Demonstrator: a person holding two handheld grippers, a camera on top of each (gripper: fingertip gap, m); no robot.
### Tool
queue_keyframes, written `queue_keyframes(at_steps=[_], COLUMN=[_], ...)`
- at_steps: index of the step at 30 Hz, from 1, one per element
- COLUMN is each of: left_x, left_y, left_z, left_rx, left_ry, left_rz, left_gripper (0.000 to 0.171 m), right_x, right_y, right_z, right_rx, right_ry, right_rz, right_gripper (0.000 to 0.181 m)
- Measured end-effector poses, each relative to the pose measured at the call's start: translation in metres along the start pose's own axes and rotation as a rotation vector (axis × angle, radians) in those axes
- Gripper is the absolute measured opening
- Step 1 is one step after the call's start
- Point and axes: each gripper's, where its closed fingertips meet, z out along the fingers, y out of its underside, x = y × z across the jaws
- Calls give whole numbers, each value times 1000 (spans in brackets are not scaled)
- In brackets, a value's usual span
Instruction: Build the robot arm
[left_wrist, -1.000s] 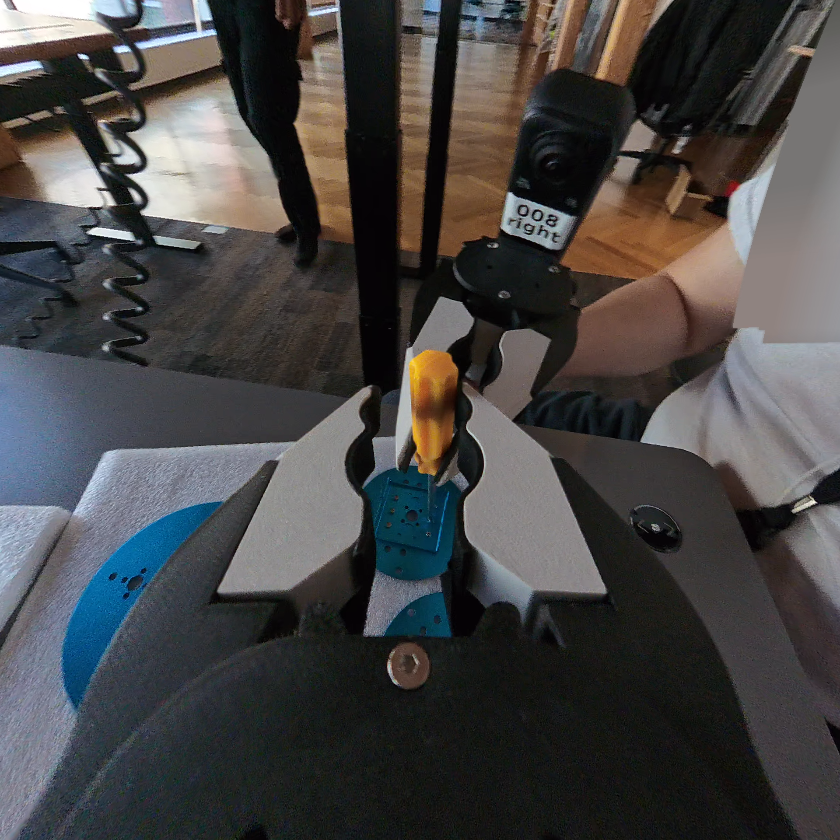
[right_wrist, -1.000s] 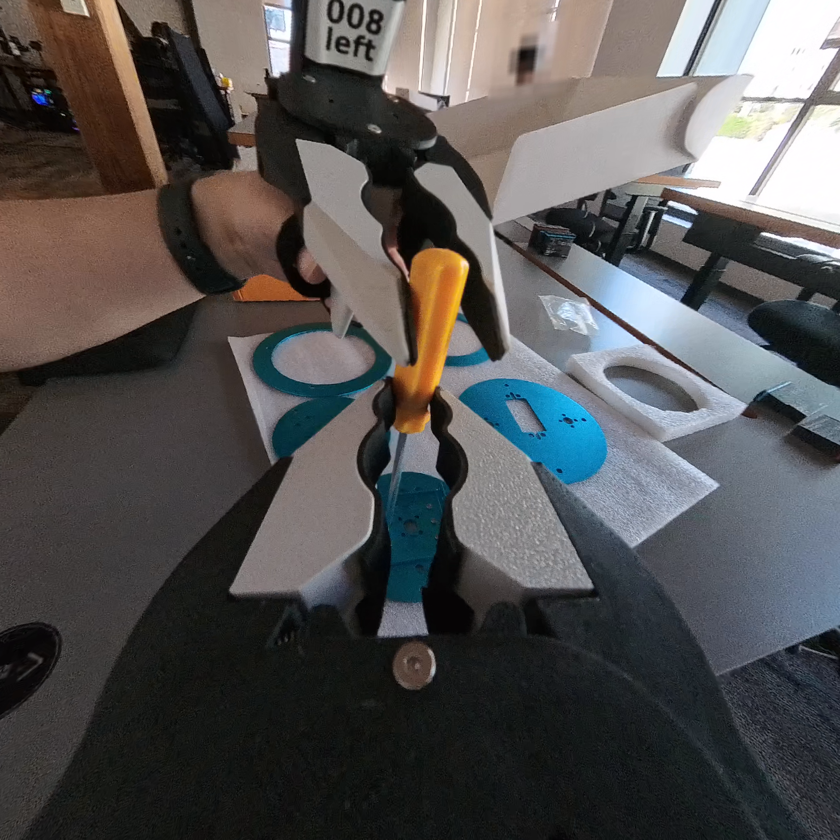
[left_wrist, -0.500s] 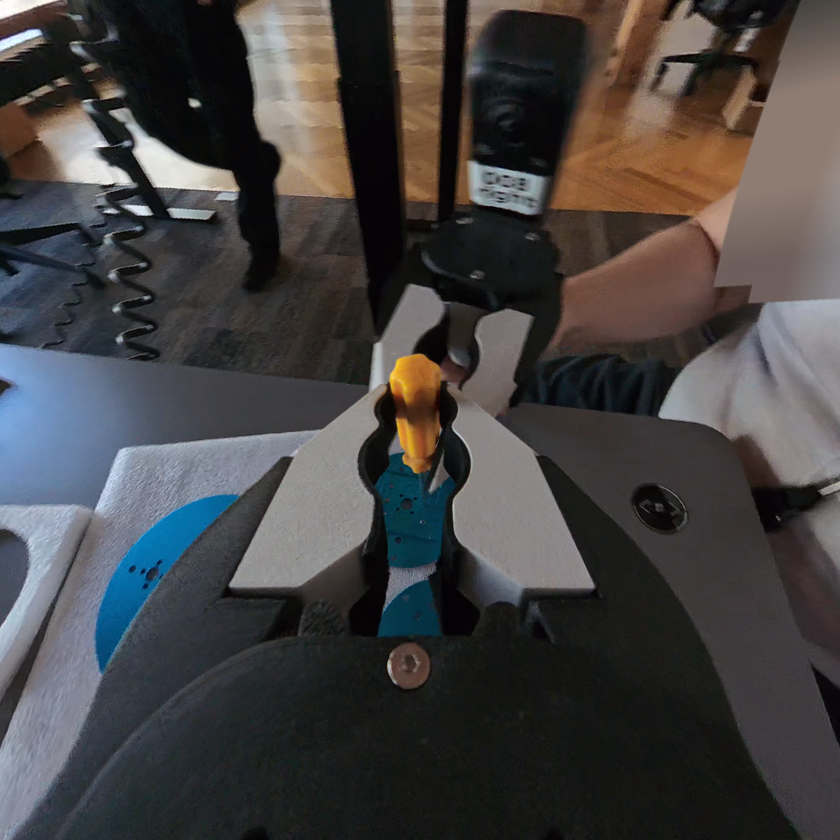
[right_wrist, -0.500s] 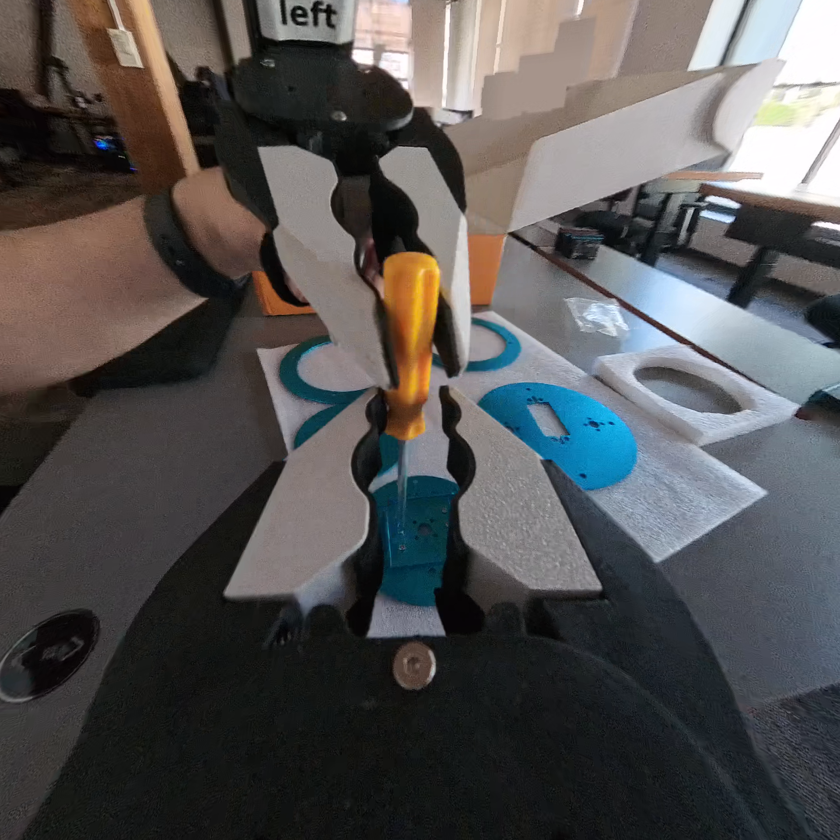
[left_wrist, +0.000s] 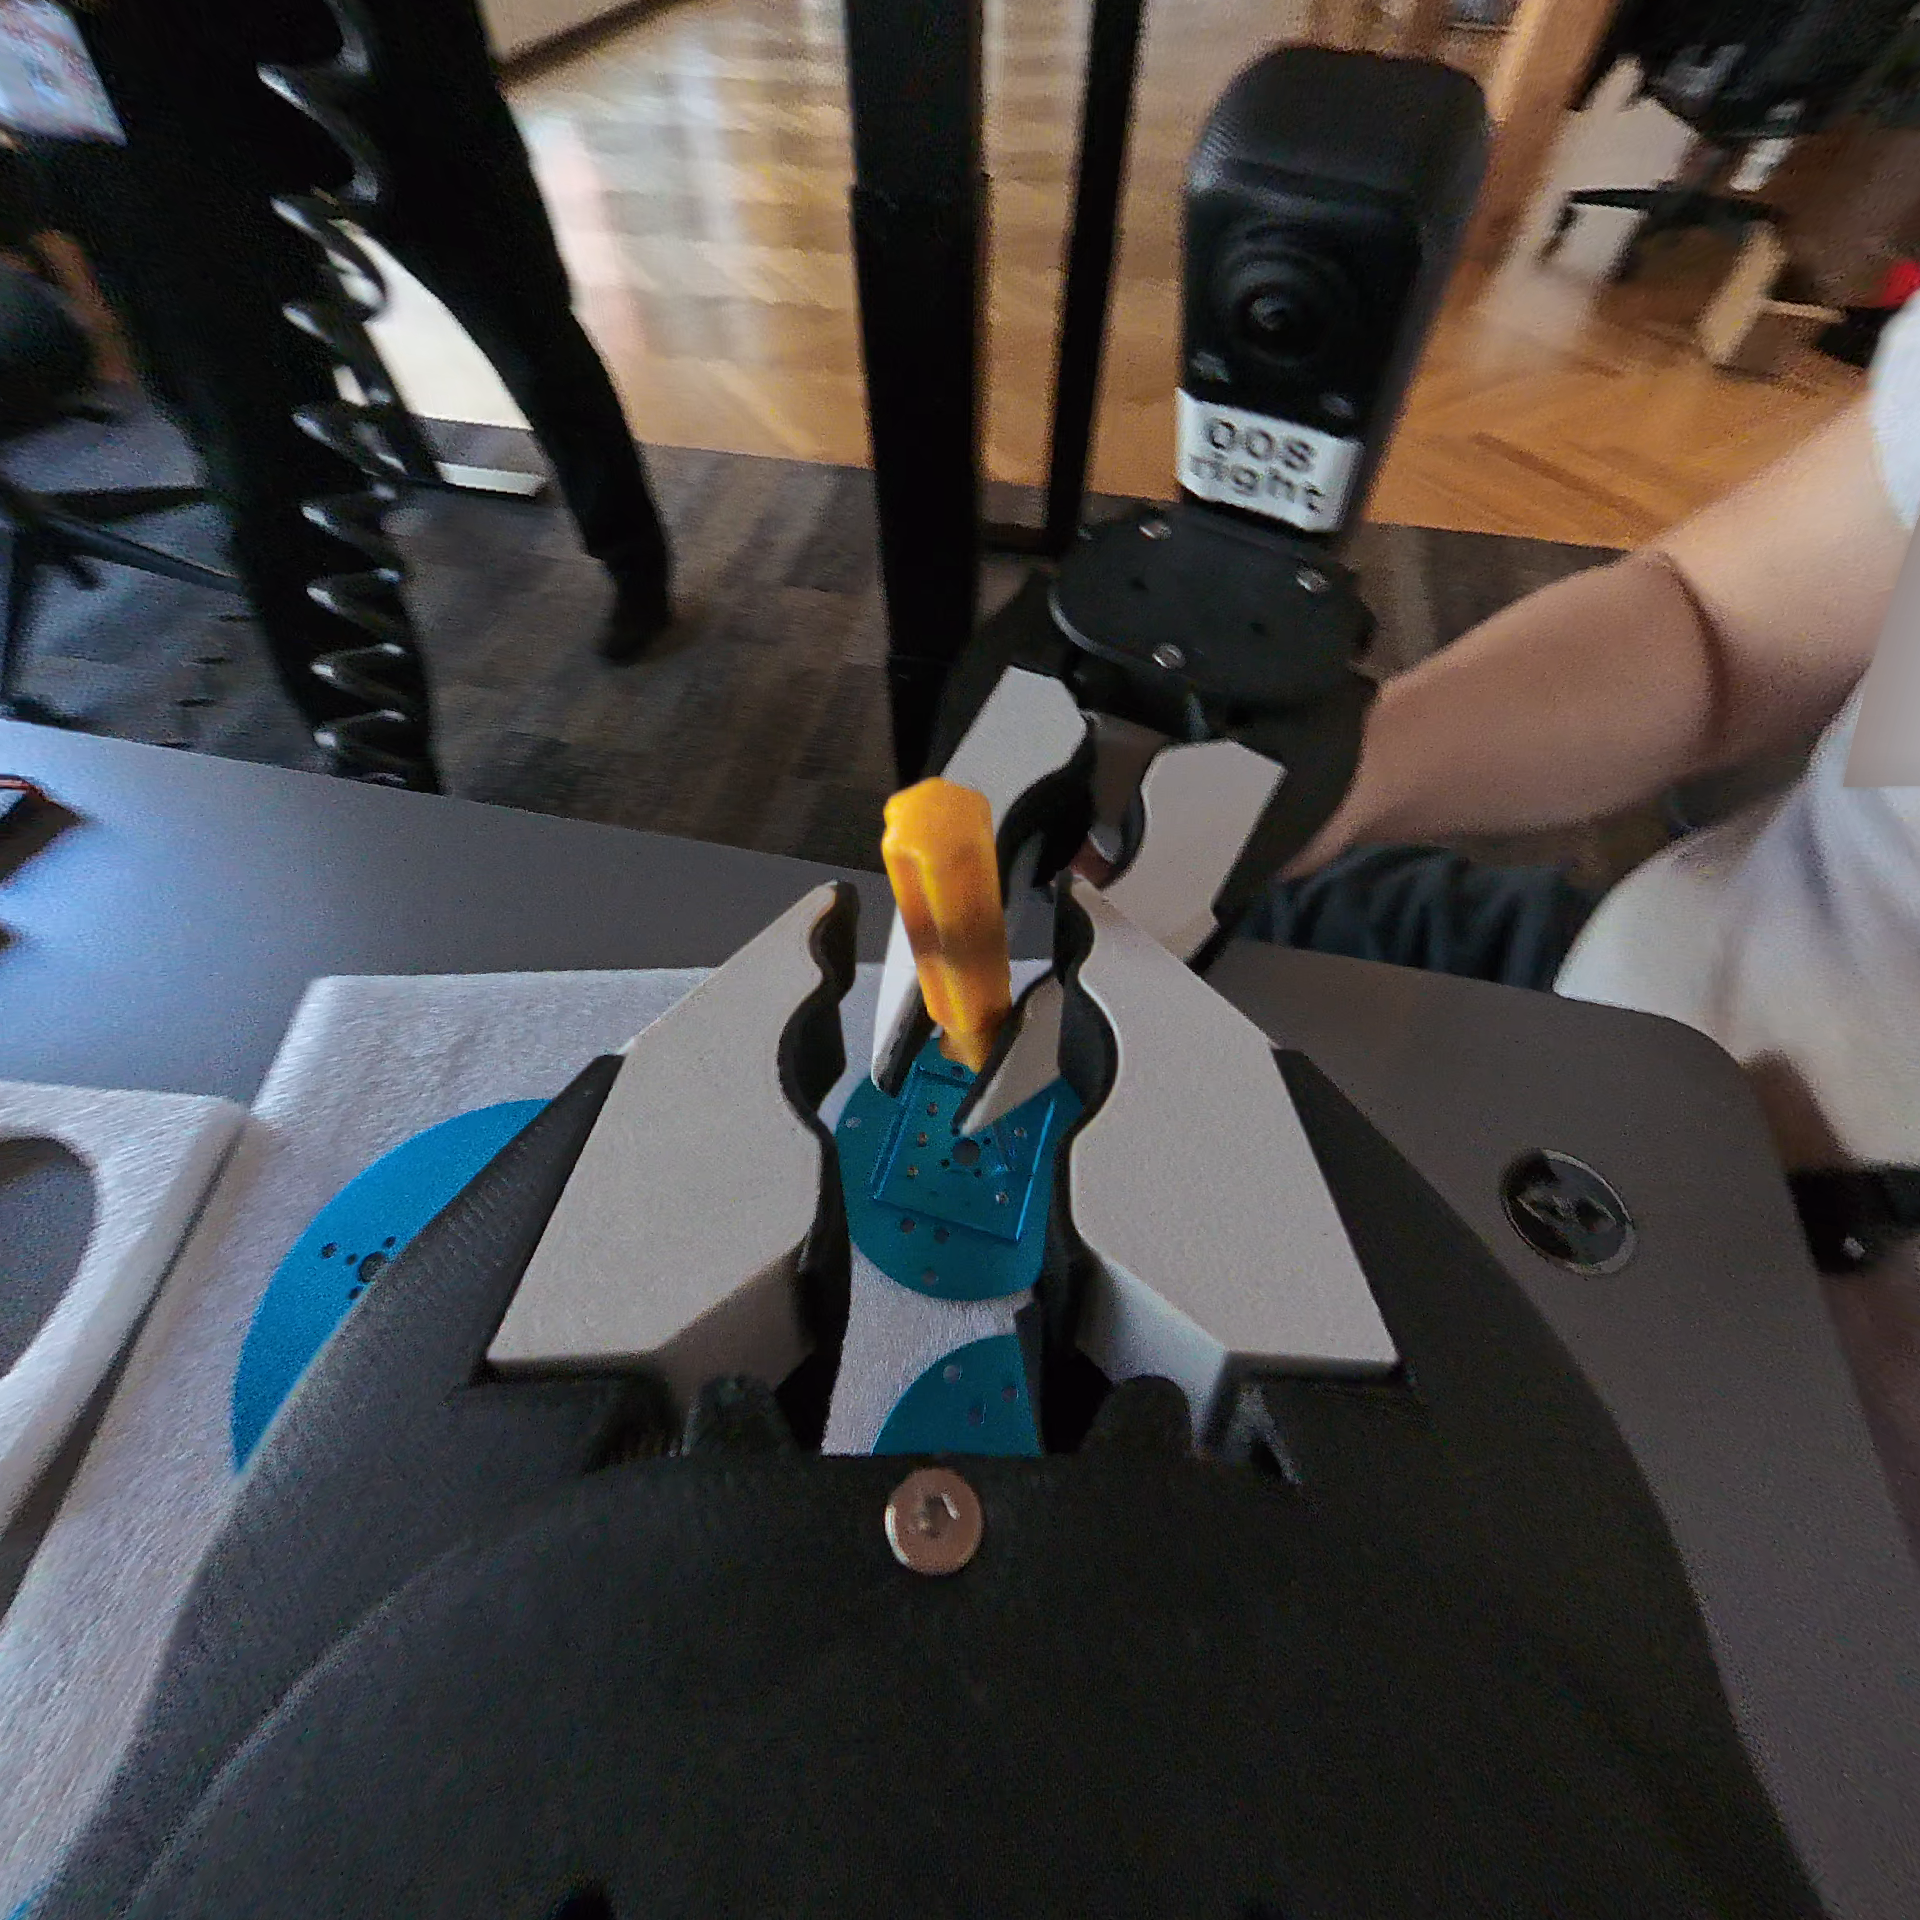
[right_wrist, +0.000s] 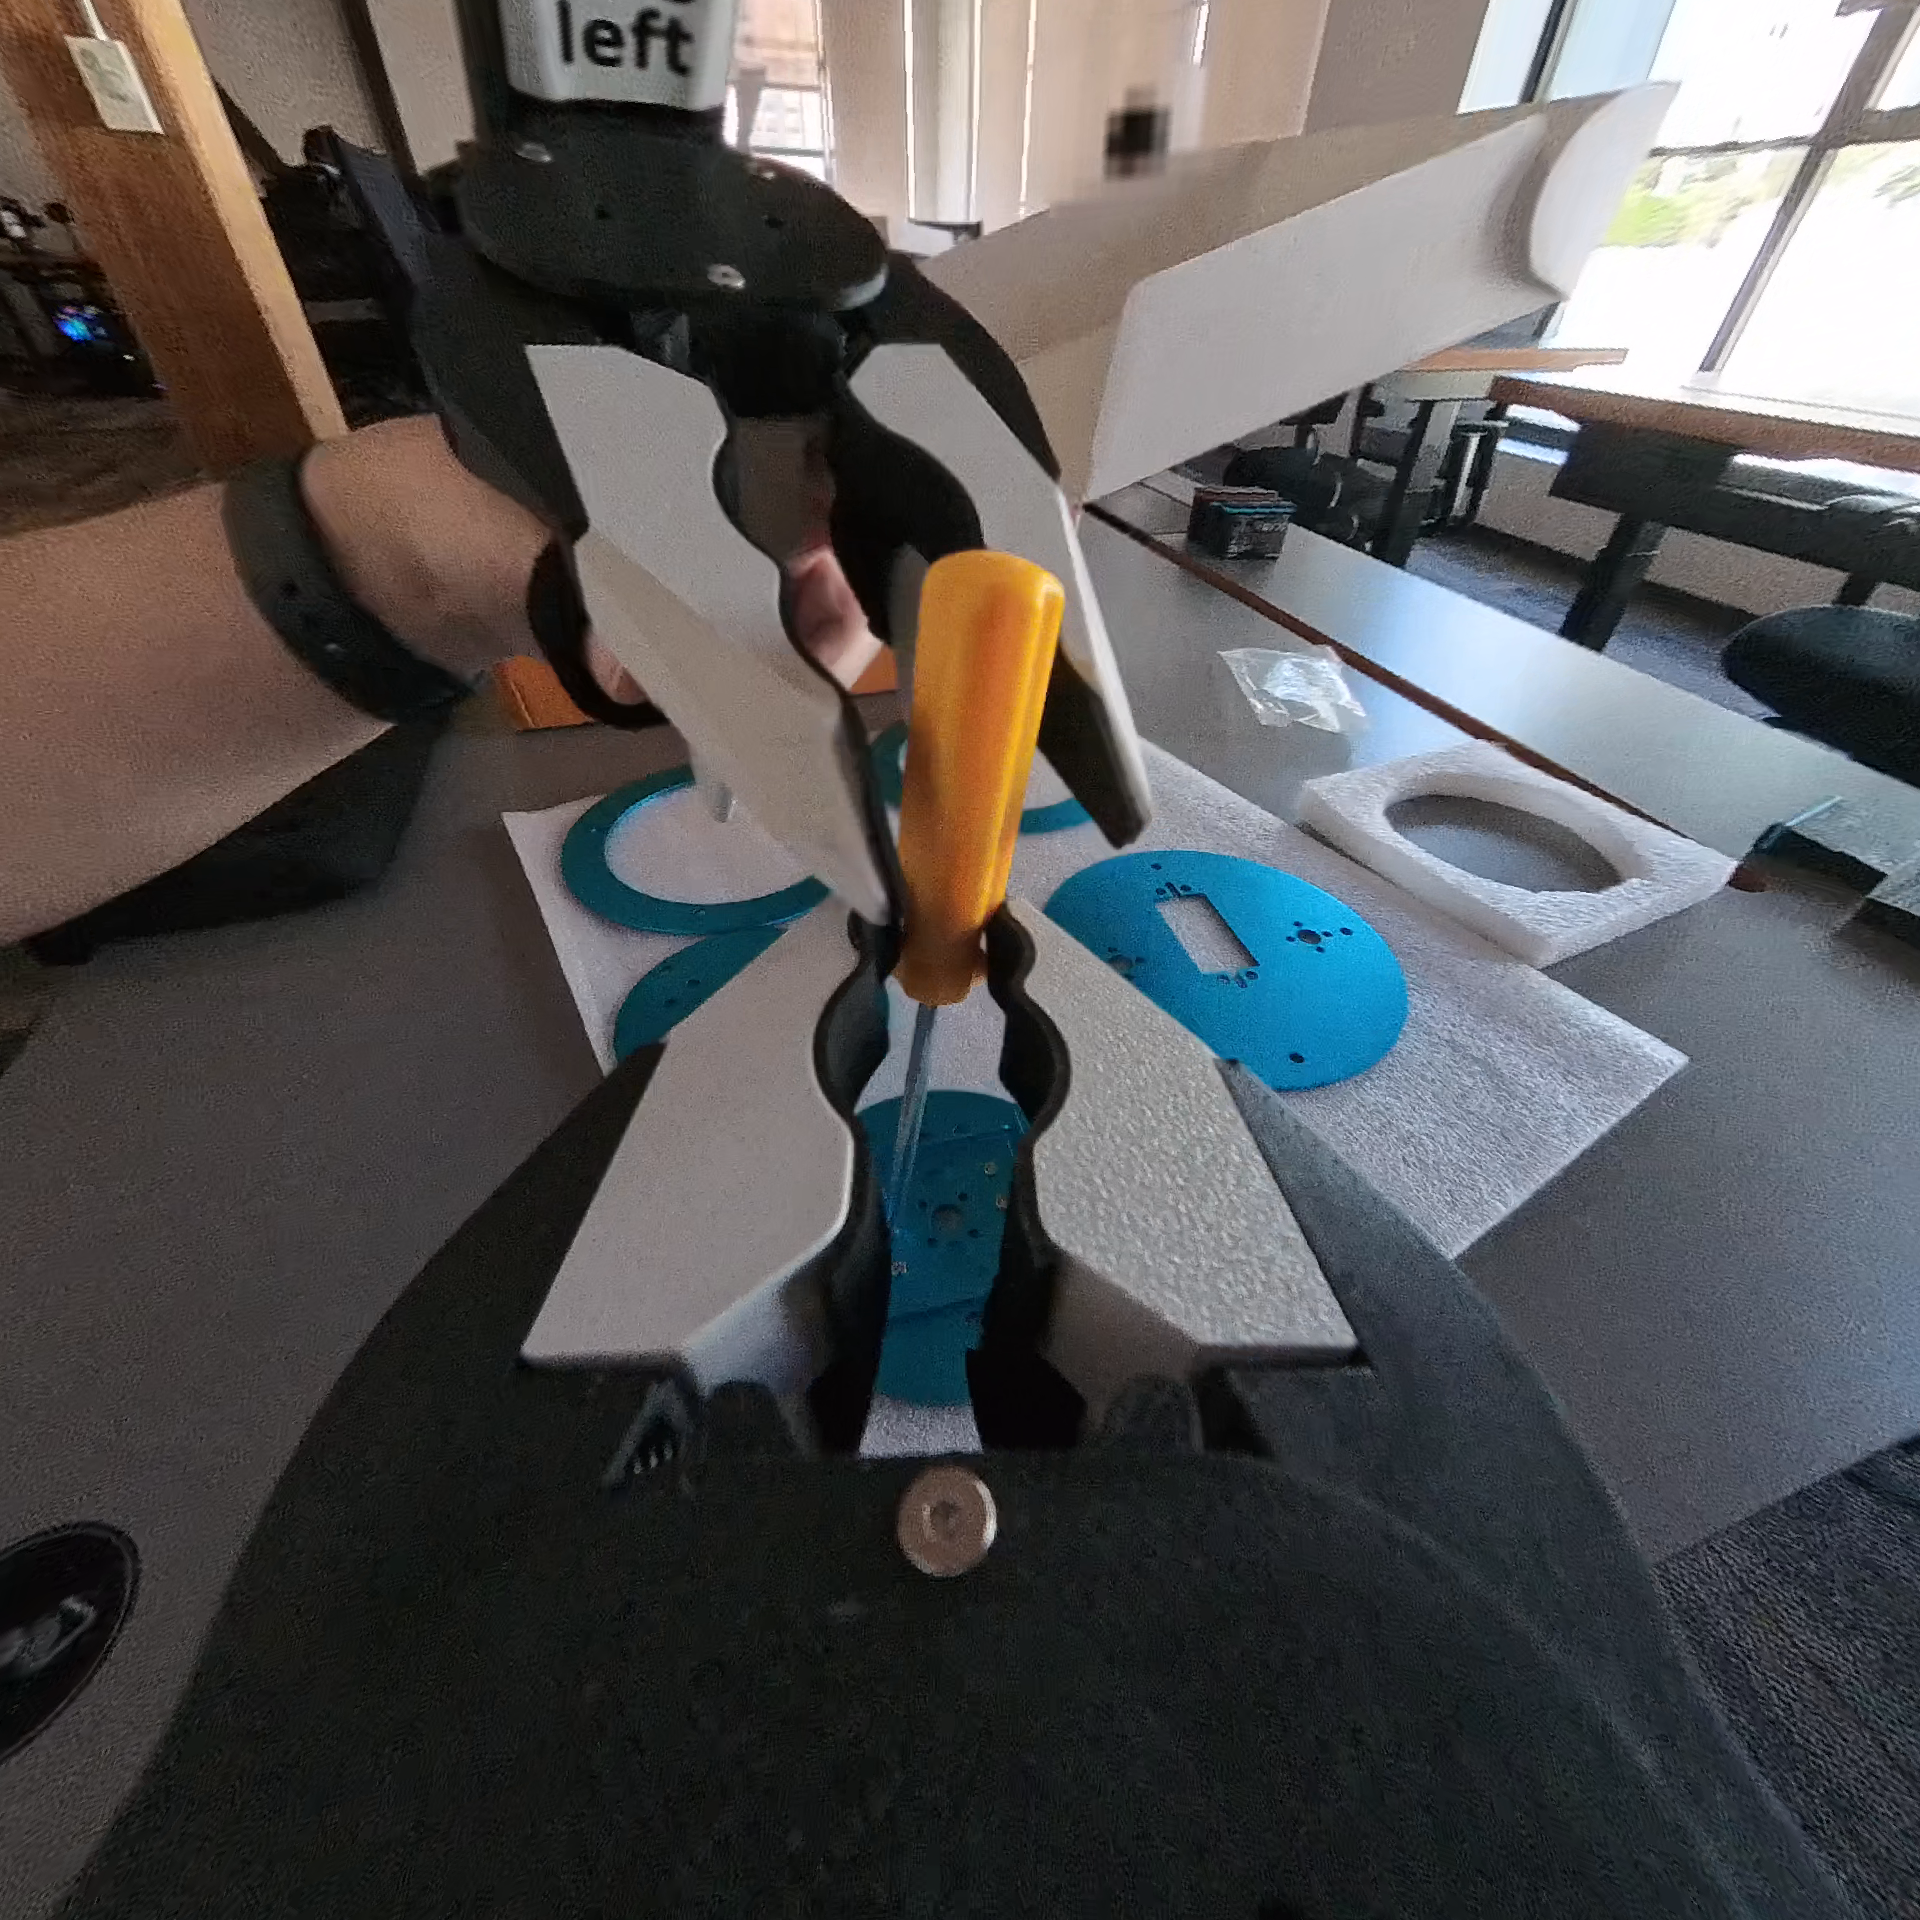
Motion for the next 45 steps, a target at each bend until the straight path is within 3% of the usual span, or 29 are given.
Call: queue_keyframes(at_steps=[3,6,7,9,15,16,19,21,22,25,29,33,37,39,41,45], left_x=[-6,-7,-3,3,21,20,14,11,9,-4,3,14,18,21,25,19], left_y=[-3,2,2,2,1,0,-2,-6,-7,-9,-16,-14,-13,-14,-15,-16], left_z=[0,2,3,5,10,10,11,8,5,-5,-7,-9,-7,-5,-4,-1], left_rx=[-3,-57,-61,-63,-76,-63,-22,1,10,48,76,23,-21,-13,28,28], left_ry=[-162,-185,-152,-79,210,240,248,206,166,-22,-48,77,244,329,420,395], left_rz=[13,8,20,57,118,114,52,-1,-18,-21,-18,62,88,108,82,46], left_gripper=[26,25,17,16,15,15,16,36,37,32,16,16,16,16,16,16], right_x=[0,0,0,-3,-16,-20,-11,-3,-2,1,-1,-12,-11,-21,-22,-12], right_y=[-1,-1,-1,-1,0,0,1,2,2,1,1,1,2,-1,-5,-3], right_z=[2,3,3,2,-1,-3,0,1,1,0,2,2,1,-3,-3,-2], right_rx=[2,5,2,0,-28,-28,-9,7,14,37,8,-25,-116,-122,-104,-90], right_ry=[105,137,134,81,-248,-297,-224,-117,-79,22,94,-84,-232,-335,-338,-215], right_rz=[-36,-31,-15,-5,25,44,46,20,22,9,-57,-34,-19,1,15,-30], right_gripper=[16,16,16,16,29,21,17,17,16,16,17,19,33,17,15,14])
